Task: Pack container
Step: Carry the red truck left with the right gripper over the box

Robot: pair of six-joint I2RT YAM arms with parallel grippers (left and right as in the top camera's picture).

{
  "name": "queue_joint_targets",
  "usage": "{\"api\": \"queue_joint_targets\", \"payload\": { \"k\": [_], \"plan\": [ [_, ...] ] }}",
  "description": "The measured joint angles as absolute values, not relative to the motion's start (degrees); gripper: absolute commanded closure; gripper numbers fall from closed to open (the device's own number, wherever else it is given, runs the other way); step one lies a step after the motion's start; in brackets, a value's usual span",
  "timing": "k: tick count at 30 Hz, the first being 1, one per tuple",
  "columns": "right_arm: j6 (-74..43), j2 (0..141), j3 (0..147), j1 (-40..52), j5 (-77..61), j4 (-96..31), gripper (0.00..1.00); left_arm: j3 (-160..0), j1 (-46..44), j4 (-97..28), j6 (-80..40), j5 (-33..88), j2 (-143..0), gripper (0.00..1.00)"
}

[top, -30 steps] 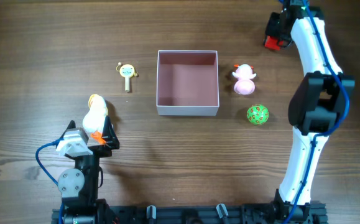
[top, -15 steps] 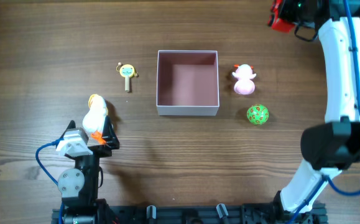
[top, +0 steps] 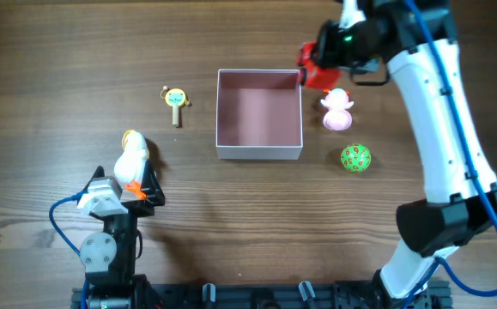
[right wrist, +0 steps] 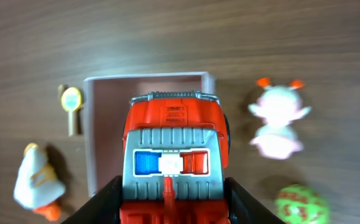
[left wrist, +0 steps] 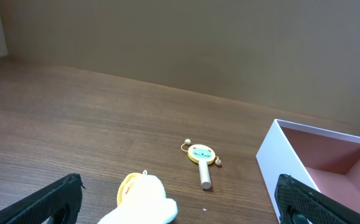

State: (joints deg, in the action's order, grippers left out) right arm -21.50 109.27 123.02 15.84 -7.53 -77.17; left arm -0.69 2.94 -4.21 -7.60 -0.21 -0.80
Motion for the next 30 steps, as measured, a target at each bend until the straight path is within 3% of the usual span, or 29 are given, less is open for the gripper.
{"api": "queue_joint_targets", "payload": {
  "k": [8,30],
  "plan": [
    [-27.46,109.34,123.02,23.16,-4.43,-77.17,0.71,-0.69,2.94,-4.21,-7.60,-0.21,-0.80,0.00],
    [-30.46,124.11,123.00,23.44,-2.04,-74.35,0.71,-0.69,2.94,-4.21,-7.60,-0.21,-0.80,0.00]
  ]
}}
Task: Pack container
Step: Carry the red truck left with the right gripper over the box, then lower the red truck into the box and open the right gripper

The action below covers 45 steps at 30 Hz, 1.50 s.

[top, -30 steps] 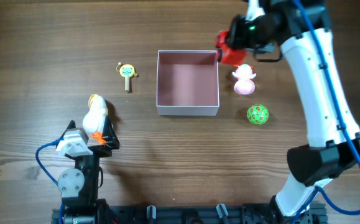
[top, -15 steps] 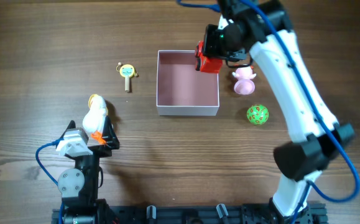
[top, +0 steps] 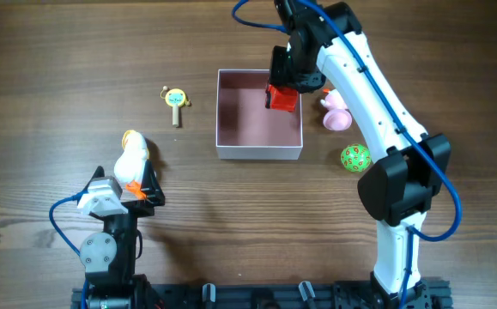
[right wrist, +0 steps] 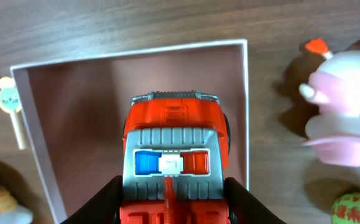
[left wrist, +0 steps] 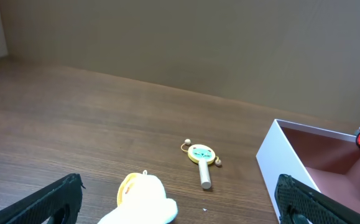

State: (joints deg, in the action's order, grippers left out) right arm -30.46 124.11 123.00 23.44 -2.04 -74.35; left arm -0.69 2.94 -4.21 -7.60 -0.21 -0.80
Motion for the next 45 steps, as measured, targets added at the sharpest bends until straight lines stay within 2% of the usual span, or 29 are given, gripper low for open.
{"api": "queue_joint_targets", "payload": {
  "k": [23,25,26,37,45],
  "plan": [
    [-29.10,130.52,123.00,23.44,0.51,-71.37,0.70,-0.69,2.94,-4.21,-7.60,-0.21,-0.80,0.00],
    [-29.08,130.54,123.00,23.44,0.51,-70.70,0.69,-0.69,2.94,-4.21,-7.60,-0.21,-0.80,0.00],
    [-29.06,130.56,123.00,23.44,0.54,-70.43,0.65,-0.69,2.94,-4.21,-7.60,-0.21,-0.80,0.00],
    [-28.86,130.56,123.00,23.44,2.31,-70.26,0.64,-0.69,2.94,-4.21,-7.60,-0.21,-0.80,0.00],
    [-27.75,130.58,123.00,23.44,3.33,-69.89,0.57,-0.69,2.94,-4.21,-7.60,-0.21,-0.80,0.00]
  ]
}}
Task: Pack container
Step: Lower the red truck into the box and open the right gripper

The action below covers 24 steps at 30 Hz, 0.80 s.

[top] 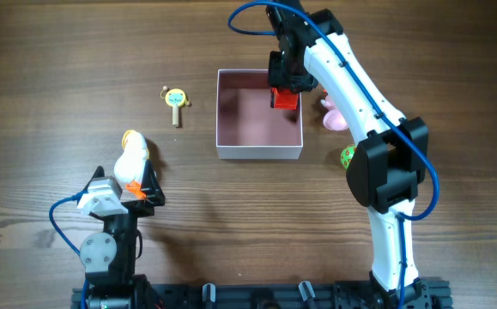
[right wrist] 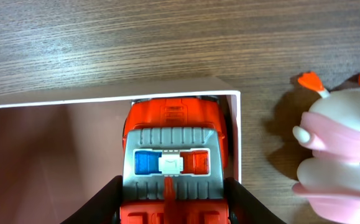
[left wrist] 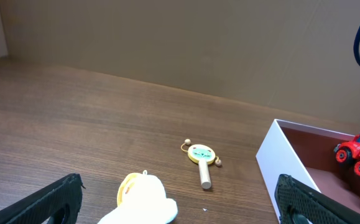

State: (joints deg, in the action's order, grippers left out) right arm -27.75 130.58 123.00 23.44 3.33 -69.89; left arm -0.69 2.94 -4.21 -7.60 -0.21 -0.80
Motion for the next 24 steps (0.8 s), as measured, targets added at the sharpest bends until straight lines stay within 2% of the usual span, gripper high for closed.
{"api": "queue_joint_targets", "payload": {
  "k": [6,16,24],
  "plan": [
    [-26.50,130.63,123.00,23.44,3.51,-69.65,0.55,-0.69,2.94,-4.21,-7.60,-0.21,-0.80,0.00],
    [-25.65,130.63,123.00,23.44,3.55,-69.32,0.46,-0.69,2.94,-4.21,-7.60,-0.21,-0.80,0.00],
    [-25.63,130.63,123.00,23.44,3.73,-69.28,0.44,-0.69,2.94,-4.21,-7.60,-0.21,-0.80,0.00]
  ]
}}
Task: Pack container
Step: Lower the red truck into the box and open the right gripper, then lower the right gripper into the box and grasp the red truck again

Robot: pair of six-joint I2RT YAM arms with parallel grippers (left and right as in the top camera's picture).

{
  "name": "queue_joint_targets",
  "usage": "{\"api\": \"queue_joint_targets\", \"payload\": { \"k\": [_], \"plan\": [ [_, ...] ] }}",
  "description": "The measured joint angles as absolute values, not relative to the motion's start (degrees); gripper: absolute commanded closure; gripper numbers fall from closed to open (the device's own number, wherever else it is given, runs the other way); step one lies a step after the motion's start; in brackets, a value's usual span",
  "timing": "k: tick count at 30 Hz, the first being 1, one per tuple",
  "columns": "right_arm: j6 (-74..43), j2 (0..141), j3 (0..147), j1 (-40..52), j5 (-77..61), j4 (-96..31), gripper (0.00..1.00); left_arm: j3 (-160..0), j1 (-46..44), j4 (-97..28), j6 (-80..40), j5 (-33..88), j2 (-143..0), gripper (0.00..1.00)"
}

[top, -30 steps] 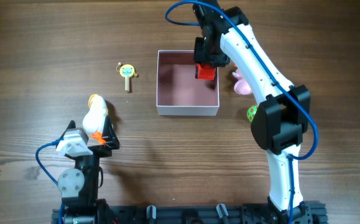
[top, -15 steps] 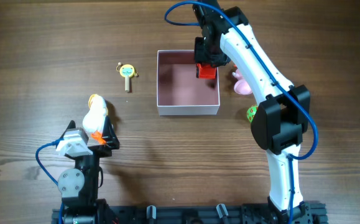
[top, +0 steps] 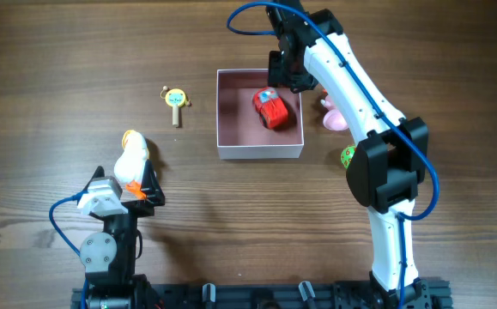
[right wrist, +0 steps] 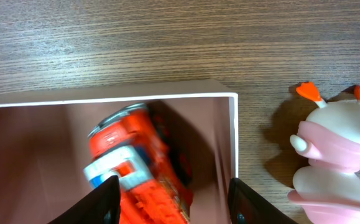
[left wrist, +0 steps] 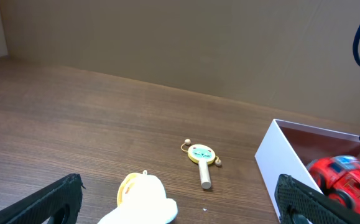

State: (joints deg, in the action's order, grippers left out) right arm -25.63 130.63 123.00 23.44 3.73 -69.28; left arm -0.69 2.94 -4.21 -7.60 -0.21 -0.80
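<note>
The white box [top: 259, 153] with a pink inside stands mid-table. A red toy truck [top: 270, 109] lies tilted inside it, blurred in the right wrist view [right wrist: 139, 168]. My right gripper [top: 286, 70] hovers over the box's far right corner, open [right wrist: 173, 202], the truck free below it. A white and yellow duck [top: 131, 157] lies at the near left, just ahead of my open left gripper [left wrist: 180, 205], which holds nothing.
A small yellow rattle [top: 176, 103] lies left of the box. A pink figure [right wrist: 335, 162] stands just right of the box, half under my right arm. A green ball [top: 348, 157] sits nearer, also partly covered by the arm.
My right gripper has opened and let go of the red truck. The truck now lies tilted in the box below the fingers. The left arm has not moved.
My right gripper held the red truck right of the box's far corner. Then it held it over the box's right side, then low at the far right corner inside. Now the truck lies in the box, released. The left arm stayed still throughout.
</note>
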Motion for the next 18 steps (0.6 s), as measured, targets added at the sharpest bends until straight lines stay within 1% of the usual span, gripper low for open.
{"api": "queue_joint_targets", "payload": {
  "k": [5,10,12,16,18],
  "plan": [
    [-25.63,130.63,123.00,23.44,3.73,-69.28,0.45,-0.69,2.94,-4.21,-7.60,-0.21,-0.80,0.00],
    [-25.65,130.63,123.00,23.44,1.50,-69.14,0.63,-0.69,2.94,-4.21,-7.60,-0.21,-0.80,0.00],
    [-25.06,130.63,123.00,23.44,-0.38,-69.10,0.68,-0.69,2.94,-4.21,-7.60,-0.21,-0.80,0.00],
    [-21.74,130.63,123.00,23.44,-5.32,-67.64,0.70,-0.69,2.94,-4.21,-7.60,-0.21,-0.80,0.00],
    [-18.02,130.63,123.00,23.51,-8.49,-66.87,0.76,-0.69,2.94,-4.21,-7.60,-0.21,-0.80,0.00]
  ]
}}
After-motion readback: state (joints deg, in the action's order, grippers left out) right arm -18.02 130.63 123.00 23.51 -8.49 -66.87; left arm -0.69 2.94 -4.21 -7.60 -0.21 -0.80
